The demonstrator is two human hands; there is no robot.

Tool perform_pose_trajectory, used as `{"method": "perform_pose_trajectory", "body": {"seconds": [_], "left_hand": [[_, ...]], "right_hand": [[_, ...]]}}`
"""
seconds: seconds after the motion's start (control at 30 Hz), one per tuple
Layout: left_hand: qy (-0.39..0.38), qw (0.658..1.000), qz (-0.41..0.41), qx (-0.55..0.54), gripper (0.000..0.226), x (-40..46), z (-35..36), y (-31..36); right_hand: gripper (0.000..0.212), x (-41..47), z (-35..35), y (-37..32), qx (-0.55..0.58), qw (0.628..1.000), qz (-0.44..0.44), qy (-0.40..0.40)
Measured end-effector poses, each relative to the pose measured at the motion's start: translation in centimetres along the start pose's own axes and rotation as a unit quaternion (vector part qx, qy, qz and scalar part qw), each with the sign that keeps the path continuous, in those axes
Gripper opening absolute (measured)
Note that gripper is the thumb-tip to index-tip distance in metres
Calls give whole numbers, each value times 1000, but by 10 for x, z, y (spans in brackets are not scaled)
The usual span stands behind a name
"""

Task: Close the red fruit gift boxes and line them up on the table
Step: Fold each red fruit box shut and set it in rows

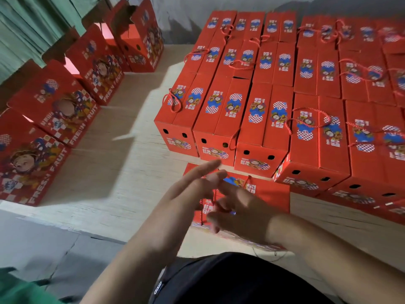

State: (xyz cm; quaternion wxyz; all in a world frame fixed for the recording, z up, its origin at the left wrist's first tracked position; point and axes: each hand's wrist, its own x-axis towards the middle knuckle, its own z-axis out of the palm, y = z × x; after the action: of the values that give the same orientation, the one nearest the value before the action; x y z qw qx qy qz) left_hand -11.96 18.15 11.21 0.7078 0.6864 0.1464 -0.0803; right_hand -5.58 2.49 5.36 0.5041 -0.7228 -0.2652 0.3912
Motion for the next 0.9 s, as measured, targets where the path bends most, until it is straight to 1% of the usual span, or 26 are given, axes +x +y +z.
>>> {"method": "perform_pose_trajectory", "body": {"seconds": [0.03,0.07,0.1,0.17,0.2,0.23,0.27,0.3,0.33,0.37,0.4,0.43,0.47,0.5,0.53,0.57,0.63,0.67,0.7,0.73,0.77,0.8,0.83,0.87,0.9], "left_hand": [[-21,997,32,67,40,1,-2,3],[-37,992,63,102,39,2,-5,4],[-47,991,76,103,40,4,-8,7],[-53,986,111,111,44,8,-14,14],[-36,974,146,171,44,11,-18,15],[-10,950,178,257,44,14,-21,15],[23,920,201,337,44,15,-23,14],[66,889,220,395,42,16,-25,13],[110,871,234,417,38,17,-28,11],[154,871,243,398,34,16,-32,9],[204,877,251,354,29,17,-38,2],[255,885,251,299,25,17,-45,-6],[297,894,232,241,26,16,-52,-16],[323,909,191,179,30,14,-56,-27],[334,927,137,107,39,11,-57,-39],[329,941,73,33,50,7,-53,-52],[316,946,-25,-68,70,0,-40,-81],[304,946,-57,-99,71,-3,-34,-94],[286,947,-82,-119,66,-4,-28,-106],[254,953,-100,-128,59,-5,-23,-115],[203,963,-110,-140,60,-6,-19,-122],[149,971,-112,-152,69,-6,-15,-127],[116,976,-107,-152,82,-5,-14,-131],[116,978,-96,-141,88,-4,-16,-134],[140,979,-85,-122,84,-2,-20,-137]], "right_hand": [[28,4,-1,-8,4,999,-13,32],[16,8,-2,-14,-17,997,-20,68],[11,12,-5,-21,-62,993,-33,97],[18,18,-14,-31,-202,969,-44,133],[18,21,-19,-35,-254,957,-31,137],[15,23,-23,-39,-281,951,-17,131],[13,24,-25,-42,-277,954,-7,115],[16,25,-24,-43,-235,967,8,97],[23,26,-23,-44,-145,985,26,87],[26,28,-23,-45,-29,994,46,94],[26,29,-24,-46,72,988,62,119],[24,30,-27,-48,139,976,70,150],[21,31,-30,-51,173,967,72,171],[21,32,-31,-56,191,964,67,175],[25,33,-30,-63,194,965,54,165],[31,33,-27,-72,194,969,37,150],[38,33,-16,-90,177,976,-12,126],[42,34,-10,-97,164,978,-34,124],[46,36,-5,-102,148,980,-48,126],[50,39,-2,-105,128,982,-50,126],[53,42,0,-107,105,986,-41,124],[54,47,2,-110,87,988,-30,121],[56,52,3,-112,75,990,-24,119],[57,58,5,-113,71,991,-23,113],[57,63,8,-115,69,992,-20,104]]}}
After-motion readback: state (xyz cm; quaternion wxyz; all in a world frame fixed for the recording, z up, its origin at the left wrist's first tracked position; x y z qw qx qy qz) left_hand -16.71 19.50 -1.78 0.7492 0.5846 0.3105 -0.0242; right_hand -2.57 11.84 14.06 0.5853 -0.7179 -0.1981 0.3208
